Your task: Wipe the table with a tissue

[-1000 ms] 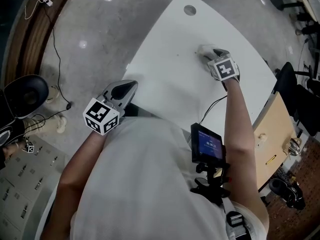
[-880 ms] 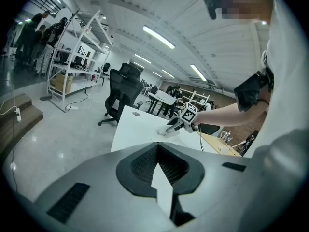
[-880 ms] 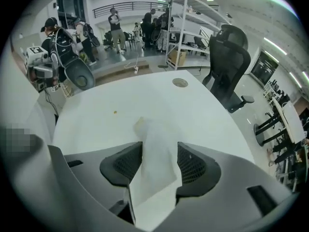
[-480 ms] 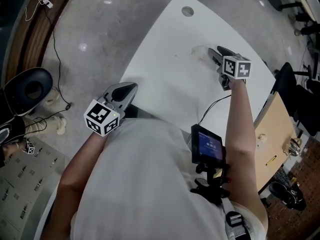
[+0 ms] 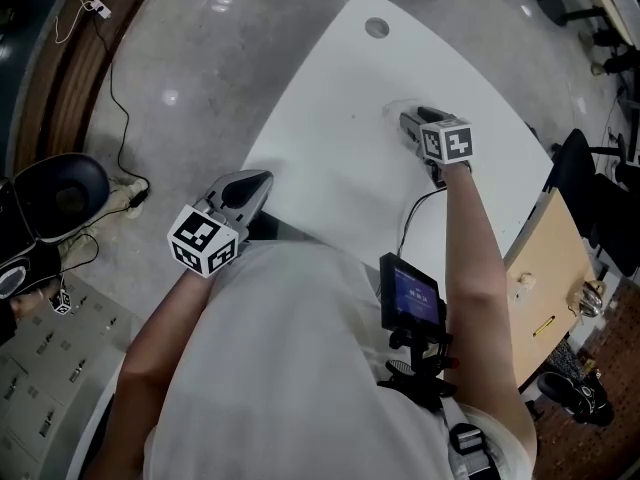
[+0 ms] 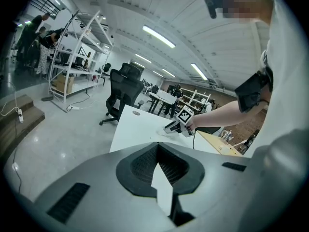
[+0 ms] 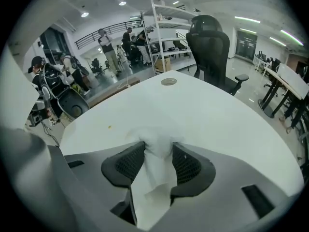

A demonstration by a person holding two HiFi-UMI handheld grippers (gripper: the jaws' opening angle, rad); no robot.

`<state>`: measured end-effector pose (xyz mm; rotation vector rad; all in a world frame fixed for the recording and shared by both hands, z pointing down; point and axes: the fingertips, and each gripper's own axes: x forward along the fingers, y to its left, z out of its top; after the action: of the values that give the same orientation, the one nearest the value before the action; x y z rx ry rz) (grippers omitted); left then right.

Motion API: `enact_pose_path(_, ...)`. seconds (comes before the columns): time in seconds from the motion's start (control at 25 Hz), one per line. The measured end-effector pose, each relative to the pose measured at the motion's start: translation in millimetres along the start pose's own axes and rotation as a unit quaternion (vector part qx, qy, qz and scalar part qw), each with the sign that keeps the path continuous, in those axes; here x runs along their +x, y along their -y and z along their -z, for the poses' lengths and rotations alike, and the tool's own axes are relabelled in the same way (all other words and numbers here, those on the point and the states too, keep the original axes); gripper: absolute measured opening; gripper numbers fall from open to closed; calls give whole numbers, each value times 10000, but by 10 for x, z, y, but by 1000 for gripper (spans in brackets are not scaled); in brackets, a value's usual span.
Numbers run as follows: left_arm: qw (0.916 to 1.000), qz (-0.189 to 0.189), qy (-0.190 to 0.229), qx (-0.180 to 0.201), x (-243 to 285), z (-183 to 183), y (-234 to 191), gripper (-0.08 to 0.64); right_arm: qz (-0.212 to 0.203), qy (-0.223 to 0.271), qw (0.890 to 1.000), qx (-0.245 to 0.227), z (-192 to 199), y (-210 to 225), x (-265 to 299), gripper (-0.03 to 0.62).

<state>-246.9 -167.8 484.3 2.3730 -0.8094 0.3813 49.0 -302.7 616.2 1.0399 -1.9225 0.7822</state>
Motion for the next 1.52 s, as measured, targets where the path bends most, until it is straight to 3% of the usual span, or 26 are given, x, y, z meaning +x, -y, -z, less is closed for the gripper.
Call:
enact_pose_path(0.28, 10000, 77, 46, -20, 45, 2, 45, 6, 75, -107, 9999, -27, 2, -140, 32, 67)
enact_pose_path(0.56, 9999, 46, 82, -80, -12, 39, 0, 6, 774, -22, 9954, 558, 46, -170, 14, 56)
enact_pose_path(0.76, 9999, 47, 83, -69, -49, 39, -31, 5, 1370, 80, 9905, 74, -64, -212, 21, 52)
enact_pose_path(0.92, 9999, 61, 78, -41, -89, 36, -65, 5, 1529, 154, 9881, 19, -69, -320, 84, 49)
enact_pose_path(1.16, 9999, 142, 22, 10, -185, 31, -187, 6, 1480, 251, 9885, -179, -186, -644, 230, 46)
enact_pose_path(1.52, 9991, 383, -42, 202, -220, -48, -279, 6, 926, 344, 9849, -1421, -164, -1437, 314, 44)
